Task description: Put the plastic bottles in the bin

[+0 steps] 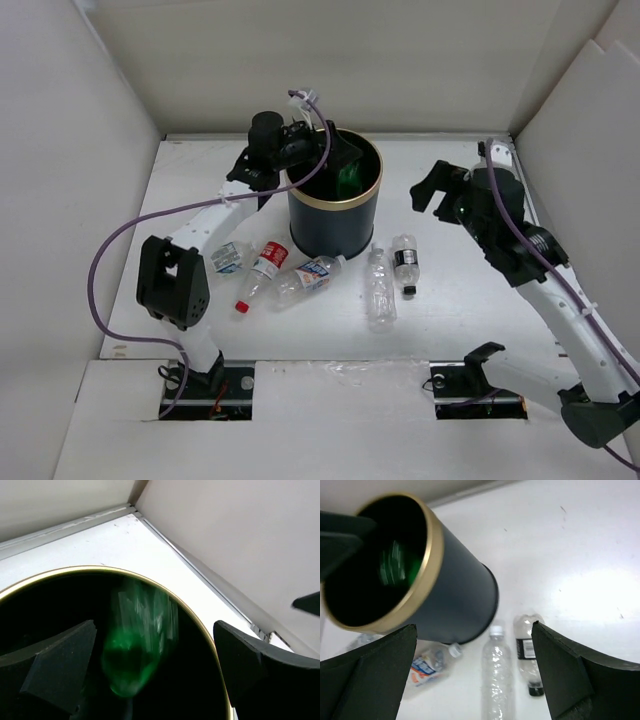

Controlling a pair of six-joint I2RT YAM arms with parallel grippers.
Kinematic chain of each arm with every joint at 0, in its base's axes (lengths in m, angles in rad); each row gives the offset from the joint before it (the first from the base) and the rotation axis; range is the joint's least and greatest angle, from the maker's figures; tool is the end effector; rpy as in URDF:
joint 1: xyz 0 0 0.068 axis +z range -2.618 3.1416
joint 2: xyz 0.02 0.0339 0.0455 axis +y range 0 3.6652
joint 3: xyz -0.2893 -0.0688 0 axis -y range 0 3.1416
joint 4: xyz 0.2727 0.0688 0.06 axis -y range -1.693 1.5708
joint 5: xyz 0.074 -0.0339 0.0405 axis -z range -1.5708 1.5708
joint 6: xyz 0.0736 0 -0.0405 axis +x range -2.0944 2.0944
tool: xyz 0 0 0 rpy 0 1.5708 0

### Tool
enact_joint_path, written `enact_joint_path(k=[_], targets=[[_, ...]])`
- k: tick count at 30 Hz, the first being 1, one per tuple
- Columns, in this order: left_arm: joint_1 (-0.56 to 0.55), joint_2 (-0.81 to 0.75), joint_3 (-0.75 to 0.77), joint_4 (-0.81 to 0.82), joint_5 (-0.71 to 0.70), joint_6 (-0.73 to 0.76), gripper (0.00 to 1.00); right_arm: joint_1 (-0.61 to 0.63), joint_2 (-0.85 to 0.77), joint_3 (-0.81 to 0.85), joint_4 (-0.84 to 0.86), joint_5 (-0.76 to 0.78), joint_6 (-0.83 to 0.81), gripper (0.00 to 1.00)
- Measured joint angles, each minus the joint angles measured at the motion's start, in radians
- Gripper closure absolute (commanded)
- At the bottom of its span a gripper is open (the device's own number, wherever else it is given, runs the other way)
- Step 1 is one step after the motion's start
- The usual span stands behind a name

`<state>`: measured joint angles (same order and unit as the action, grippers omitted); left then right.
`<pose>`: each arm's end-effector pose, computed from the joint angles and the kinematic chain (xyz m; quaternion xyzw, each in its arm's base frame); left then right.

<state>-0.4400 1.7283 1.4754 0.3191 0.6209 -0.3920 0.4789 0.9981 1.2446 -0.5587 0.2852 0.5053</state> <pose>0.4142 -0.2423 0.3979 0.2386 0.6451 -0.4719 0.5516 0.2320 0.0971 0.4369 0.0942 0.7991 0.1740 0.5678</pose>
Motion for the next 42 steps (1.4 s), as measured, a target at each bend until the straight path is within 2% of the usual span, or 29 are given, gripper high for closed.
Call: enact_joint_path(k=[6,10,17,25,29,31,32,33,34,37,39,42], targets=[[0.01,-0.043,0.0,-0.002,-0.021,-0.002,0.0,-0.027,0.034,-0.066,-0.063,0.01,0.01,0.0],[0.01,-0.127,0.0,-0.016,-0.034,-0.01,0.0,-0.028,0.14,-0.106,-0.062,0.006,0.02,0.0],[0.01,-0.33,0.094,-0.194,-0.167,-0.006,0.0,-0.033,0.443,-0.171,-0.043,-0.039,0.026,0.0],[0.01,-0.573,0.095,-0.386,-0.285,0.021,0.0,-0.08,0.642,-0.17,0.005,-0.089,0.026,0.04],[0.01,-0.645,0.047,-0.479,-0.33,0.027,0.0,-0.093,0.688,-0.172,0.022,-0.103,0.025,0.2],[0.01,-0.651,0.038,-0.514,-0.348,0.029,0.0,-0.1,0.693,-0.187,0.041,-0.113,0.025,0.38],[0.01,-0.651,0.031,-0.528,-0.355,0.029,0.0,-0.106,0.692,-0.194,0.05,-0.118,0.027,0.51],[0.01,-0.651,0.018,-0.538,-0.36,0.029,0.0,-0.113,0.688,-0.195,0.052,-0.126,0.028,0.67],[0.01,-0.651,0.006,-0.546,-0.36,0.029,0.0,-0.122,0.682,-0.197,0.059,-0.134,0.028,0.89],[0.01,-0.641,-0.031,-0.565,-0.331,0.029,0.0,-0.156,0.655,-0.208,0.061,-0.132,0.038,0.91],[0.01,-0.611,-0.035,-0.561,-0.282,0.028,0.0,-0.179,0.626,-0.208,0.043,-0.119,0.034,0.98],[0.01,-0.536,-0.023,-0.538,-0.184,0.027,0.0,-0.215,0.537,-0.182,-0.029,-0.089,0.034,0.98]])
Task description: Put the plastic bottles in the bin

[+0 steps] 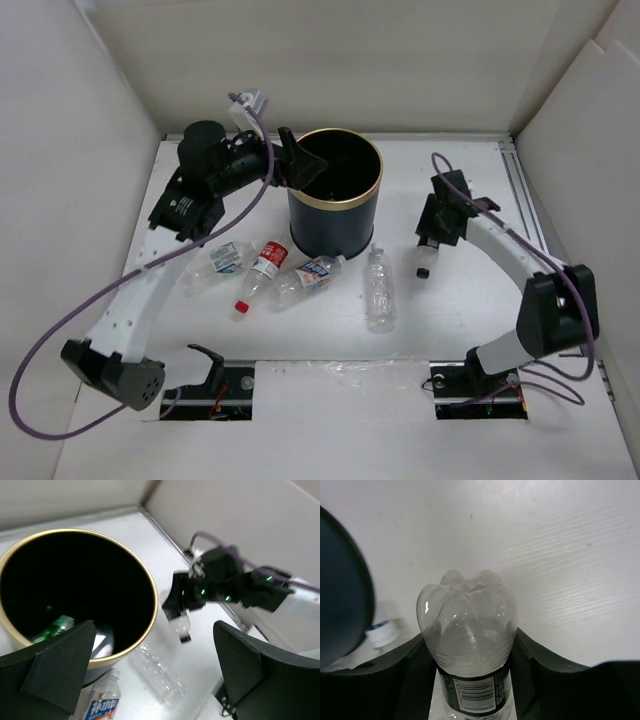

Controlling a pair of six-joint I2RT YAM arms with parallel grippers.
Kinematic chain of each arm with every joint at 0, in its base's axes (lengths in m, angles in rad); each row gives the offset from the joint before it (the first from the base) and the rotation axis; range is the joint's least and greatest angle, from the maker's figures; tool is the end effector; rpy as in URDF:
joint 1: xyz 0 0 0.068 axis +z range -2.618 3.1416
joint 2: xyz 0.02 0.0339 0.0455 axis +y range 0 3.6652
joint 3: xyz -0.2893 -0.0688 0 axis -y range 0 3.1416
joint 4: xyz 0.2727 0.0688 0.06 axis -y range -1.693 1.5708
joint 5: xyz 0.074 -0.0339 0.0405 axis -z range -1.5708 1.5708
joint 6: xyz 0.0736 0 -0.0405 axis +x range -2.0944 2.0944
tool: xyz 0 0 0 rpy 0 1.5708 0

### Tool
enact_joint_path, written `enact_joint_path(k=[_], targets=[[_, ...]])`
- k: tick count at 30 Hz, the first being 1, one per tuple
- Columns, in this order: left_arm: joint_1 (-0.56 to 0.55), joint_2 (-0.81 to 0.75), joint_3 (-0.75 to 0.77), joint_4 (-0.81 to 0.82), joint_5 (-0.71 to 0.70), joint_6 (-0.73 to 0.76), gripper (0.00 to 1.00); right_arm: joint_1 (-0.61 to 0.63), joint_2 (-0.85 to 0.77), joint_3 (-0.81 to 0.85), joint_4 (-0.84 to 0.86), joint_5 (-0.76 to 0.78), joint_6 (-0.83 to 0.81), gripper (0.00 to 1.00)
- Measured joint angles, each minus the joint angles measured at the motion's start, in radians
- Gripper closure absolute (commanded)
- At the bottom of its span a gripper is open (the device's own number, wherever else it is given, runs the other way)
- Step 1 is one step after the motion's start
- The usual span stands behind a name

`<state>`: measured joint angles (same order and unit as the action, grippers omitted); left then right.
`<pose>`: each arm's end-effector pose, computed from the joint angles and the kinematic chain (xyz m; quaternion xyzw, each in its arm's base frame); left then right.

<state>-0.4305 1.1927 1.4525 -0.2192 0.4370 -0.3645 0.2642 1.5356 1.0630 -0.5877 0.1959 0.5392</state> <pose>0.2614 -0.1543 0.5161 0.1786 0.6706 -0.4110 0.5911 0.3429 0.0779 0.2044 0.1564 0.9505 0.0112 0.2683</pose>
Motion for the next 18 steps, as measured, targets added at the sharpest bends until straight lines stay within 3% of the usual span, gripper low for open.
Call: enact_joint_path(k=[5,10,15,18], targets=[[0.0,0.142,0.038,0.06,0.202,-0.019,0.0,-0.036,-0.22,0.171,-0.076,-0.019,0.0,1.0],[0.0,0.164,0.042,0.129,0.378,-0.032,0.0,-0.011,-0.413,0.317,0.034,-0.27,0.013,1.0],[0.0,0.058,-0.076,0.364,0.529,-0.097,0.0,0.159,-0.418,0.428,0.255,-0.51,0.073,1.0],[0.0,-0.023,-0.125,0.451,0.587,-0.128,0.0,0.294,-0.346,0.497,0.346,-0.566,0.095,1.0]])
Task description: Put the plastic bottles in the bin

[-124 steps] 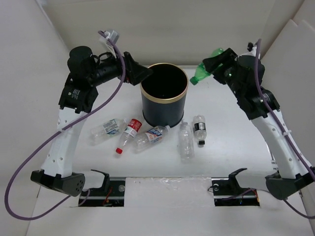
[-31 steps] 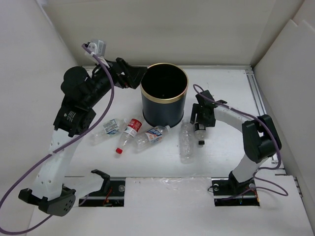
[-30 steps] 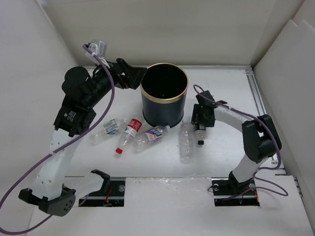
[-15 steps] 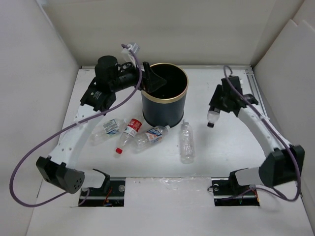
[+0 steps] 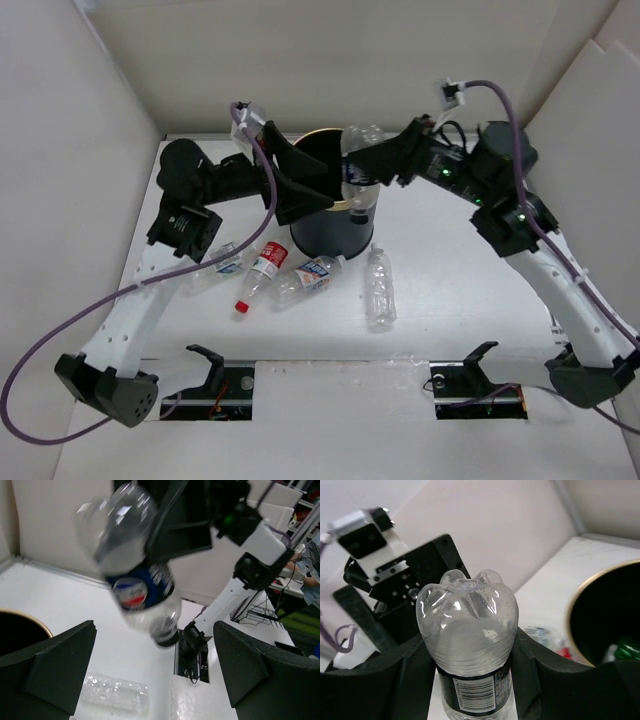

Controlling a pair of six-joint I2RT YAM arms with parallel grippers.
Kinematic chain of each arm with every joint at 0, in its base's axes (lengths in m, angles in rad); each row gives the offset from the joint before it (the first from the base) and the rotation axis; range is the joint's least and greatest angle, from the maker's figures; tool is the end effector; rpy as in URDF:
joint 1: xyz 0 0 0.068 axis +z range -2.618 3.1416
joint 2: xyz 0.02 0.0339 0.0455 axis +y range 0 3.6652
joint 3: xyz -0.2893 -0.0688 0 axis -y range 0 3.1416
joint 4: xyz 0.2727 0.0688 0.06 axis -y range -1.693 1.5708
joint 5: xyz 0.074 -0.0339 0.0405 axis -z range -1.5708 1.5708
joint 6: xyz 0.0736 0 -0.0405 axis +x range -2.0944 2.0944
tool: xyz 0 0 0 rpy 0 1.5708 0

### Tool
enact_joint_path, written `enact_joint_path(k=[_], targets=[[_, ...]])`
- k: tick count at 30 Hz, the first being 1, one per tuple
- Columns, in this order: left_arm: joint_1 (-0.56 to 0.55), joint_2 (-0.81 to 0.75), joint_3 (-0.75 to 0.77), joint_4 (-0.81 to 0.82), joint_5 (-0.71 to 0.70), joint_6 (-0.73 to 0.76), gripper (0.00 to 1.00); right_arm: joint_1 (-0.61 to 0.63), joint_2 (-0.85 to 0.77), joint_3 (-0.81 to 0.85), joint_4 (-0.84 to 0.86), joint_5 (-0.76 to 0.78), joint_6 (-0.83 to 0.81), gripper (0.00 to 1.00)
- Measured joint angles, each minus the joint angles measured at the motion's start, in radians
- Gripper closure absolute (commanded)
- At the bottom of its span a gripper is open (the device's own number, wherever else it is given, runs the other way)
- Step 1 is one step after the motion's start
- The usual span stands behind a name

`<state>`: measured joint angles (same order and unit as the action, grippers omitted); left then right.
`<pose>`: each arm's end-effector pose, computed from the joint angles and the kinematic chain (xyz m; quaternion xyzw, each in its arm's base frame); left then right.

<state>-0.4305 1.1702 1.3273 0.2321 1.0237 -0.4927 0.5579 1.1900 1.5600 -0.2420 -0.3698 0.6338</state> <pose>0.2201 -0.1702 0.5244 0.3915 0.4981 -0.5668 0.5268 0.2290 0.1742 0.5548 -0.1133 0.6539 0.5147 0.5427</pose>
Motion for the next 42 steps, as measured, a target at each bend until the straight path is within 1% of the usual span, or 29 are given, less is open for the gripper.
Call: enact_joint_path(k=[2,4,7,14,15,16,17,18,19,20,21,22,23,27,30,33,38,39,40,41,42], targets=[[0.0,-0.04,-0.001,0.032,0.019,-0.002,0.0,0.077,0.064,0.028,0.048,-0.023,0.01,1.0],[0.003,-0.071,0.004,0.027,0.016,0.01,0.0,0.129,0.122,0.05,0.075,-0.035,0.021,1.0],[0.027,-0.076,0.005,0.016,-0.002,0.021,0.0,0.156,0.174,0.095,0.107,-0.037,0.035,1.0],[0.0,-0.024,0.006,-0.032,0.005,0.035,0.0,0.243,0.257,0.175,0.192,-0.047,0.05,1.0],[0.0,-0.018,0.008,-0.042,0.005,0.035,0.03,0.246,0.267,0.181,0.193,-0.048,0.048,1.0],[0.0,-0.013,0.008,-0.046,0.001,0.037,0.12,0.248,0.276,0.186,0.198,-0.048,0.053,1.0],[0.0,-0.01,0.009,-0.049,-0.004,0.036,0.32,0.247,0.284,0.19,0.202,-0.046,0.056,0.98],[0.0,-0.007,0.009,-0.049,-0.001,0.032,0.82,0.248,0.291,0.192,0.206,-0.039,0.052,0.96],[-0.002,-0.006,0.009,-0.051,0.006,0.023,0.98,0.247,0.296,0.192,0.207,-0.024,0.047,0.71],[-0.001,-0.01,0.011,-0.056,-0.013,0.01,1.0,0.24,0.3,0.193,0.214,-0.032,0.043,0.44],[0.0,-0.006,0.02,-0.06,-0.021,0.004,1.0,0.238,0.302,0.193,0.229,-0.032,0.032,0.21],[0.0,-0.002,0.031,-0.066,-0.036,0.0,1.0,0.238,0.302,0.193,0.24,-0.029,0.035,0.03],[-0.002,0.005,0.042,-0.061,-0.047,0.009,1.0,0.235,0.296,0.189,0.242,-0.009,0.039,0.0],[-0.005,0.051,0.095,-0.016,-0.191,0.027,1.0,0.163,0.206,0.086,0.232,0.044,0.026,0.0],[-0.005,0.1,0.096,0.041,-0.264,0.046,1.0,0.061,0.075,-0.029,0.159,0.123,0.005,0.0],[-0.005,0.185,0.095,0.114,-0.335,0.078,1.0,-0.035,-0.076,-0.137,0.063,0.217,-0.04,0.0],[-0.005,0.341,0.092,0.198,-0.414,0.134,1.0,-0.051,-0.266,-0.276,-0.115,0.348,-0.11,0.0],[-0.004,0.372,0.1,0.199,-0.423,0.141,0.79,-0.049,-0.296,-0.315,-0.151,0.367,-0.115,0.0],[-0.004,0.408,0.113,0.197,-0.429,0.15,0.55,-0.045,-0.329,-0.362,-0.187,0.385,-0.116,0.0],[-0.004,0.447,0.132,0.19,-0.434,0.156,0.18,-0.043,-0.361,-0.412,-0.22,0.4,-0.115,0.0],[-0.004,0.486,0.158,0.187,-0.439,0.168,0.0,-0.038,-0.386,-0.46,-0.256,0.414,-0.114,0.0]])
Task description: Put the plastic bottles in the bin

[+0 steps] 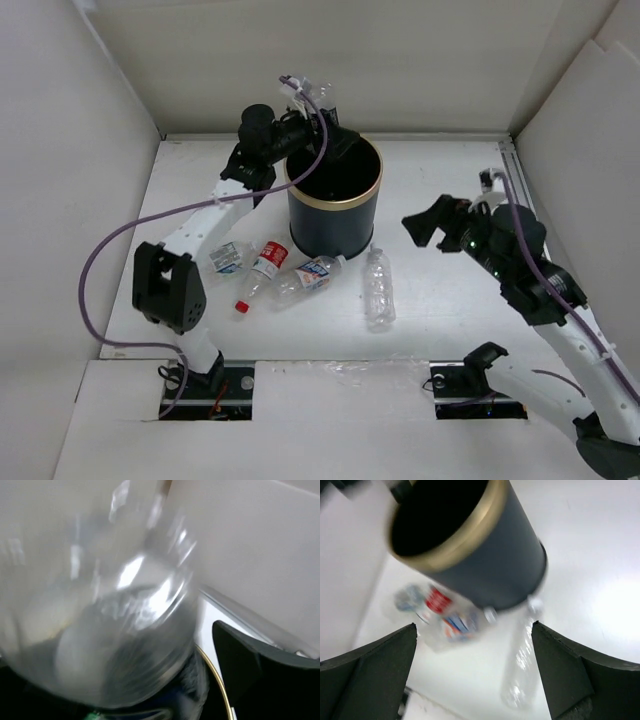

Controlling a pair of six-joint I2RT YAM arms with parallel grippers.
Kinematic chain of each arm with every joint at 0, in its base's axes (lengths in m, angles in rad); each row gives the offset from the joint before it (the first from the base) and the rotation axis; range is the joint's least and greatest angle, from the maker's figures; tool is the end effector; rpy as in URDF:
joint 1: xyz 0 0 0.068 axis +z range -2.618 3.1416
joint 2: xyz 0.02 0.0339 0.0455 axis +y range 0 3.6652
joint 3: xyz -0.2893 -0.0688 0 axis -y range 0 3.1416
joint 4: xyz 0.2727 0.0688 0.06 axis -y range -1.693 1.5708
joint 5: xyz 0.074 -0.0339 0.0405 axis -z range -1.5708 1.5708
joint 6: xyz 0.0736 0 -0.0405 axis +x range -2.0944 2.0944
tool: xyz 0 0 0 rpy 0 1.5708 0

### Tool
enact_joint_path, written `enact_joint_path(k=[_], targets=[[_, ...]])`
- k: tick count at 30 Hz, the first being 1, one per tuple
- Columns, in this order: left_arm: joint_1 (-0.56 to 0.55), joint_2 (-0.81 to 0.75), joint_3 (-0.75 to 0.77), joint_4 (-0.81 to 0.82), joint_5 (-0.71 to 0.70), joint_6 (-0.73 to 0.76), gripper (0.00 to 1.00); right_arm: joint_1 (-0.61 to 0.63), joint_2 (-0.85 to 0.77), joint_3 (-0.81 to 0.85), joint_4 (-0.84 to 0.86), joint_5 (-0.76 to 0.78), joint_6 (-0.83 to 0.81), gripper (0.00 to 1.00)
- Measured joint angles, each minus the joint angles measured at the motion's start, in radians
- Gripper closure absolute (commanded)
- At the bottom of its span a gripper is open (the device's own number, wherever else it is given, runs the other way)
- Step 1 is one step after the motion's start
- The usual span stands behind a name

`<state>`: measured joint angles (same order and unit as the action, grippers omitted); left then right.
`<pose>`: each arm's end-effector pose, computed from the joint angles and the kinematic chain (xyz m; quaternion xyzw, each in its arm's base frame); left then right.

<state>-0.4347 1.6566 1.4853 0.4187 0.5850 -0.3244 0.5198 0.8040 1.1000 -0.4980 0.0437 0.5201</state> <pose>0.3955 -0.2285 0.4475 0.2596 0.5749 -0.4445 0.6360 0.1814 0.1001 0.4292 0.0139 0.7746 0.2993 0.5569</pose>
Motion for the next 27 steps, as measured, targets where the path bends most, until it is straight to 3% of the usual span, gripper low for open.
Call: enact_joint_path(k=[7,12,20,27], targets=[[0.001,0.094,0.06,-0.049,-0.019,0.005,0.0,0.107,-0.055,-0.254,-0.177,0.06,0.095,0.0],[0.001,0.044,0.076,-0.098,-0.069,-0.016,0.0,0.18,0.056,-0.325,-0.176,0.09,0.189,0.0],[-0.002,-0.275,0.038,-0.245,-0.164,-0.051,0.0,0.208,0.372,-0.328,-0.086,0.169,0.237,0.0],[-0.002,-0.642,-0.231,-0.319,-0.233,-0.052,0.0,0.208,0.625,-0.269,-0.013,0.205,0.22,0.0]])
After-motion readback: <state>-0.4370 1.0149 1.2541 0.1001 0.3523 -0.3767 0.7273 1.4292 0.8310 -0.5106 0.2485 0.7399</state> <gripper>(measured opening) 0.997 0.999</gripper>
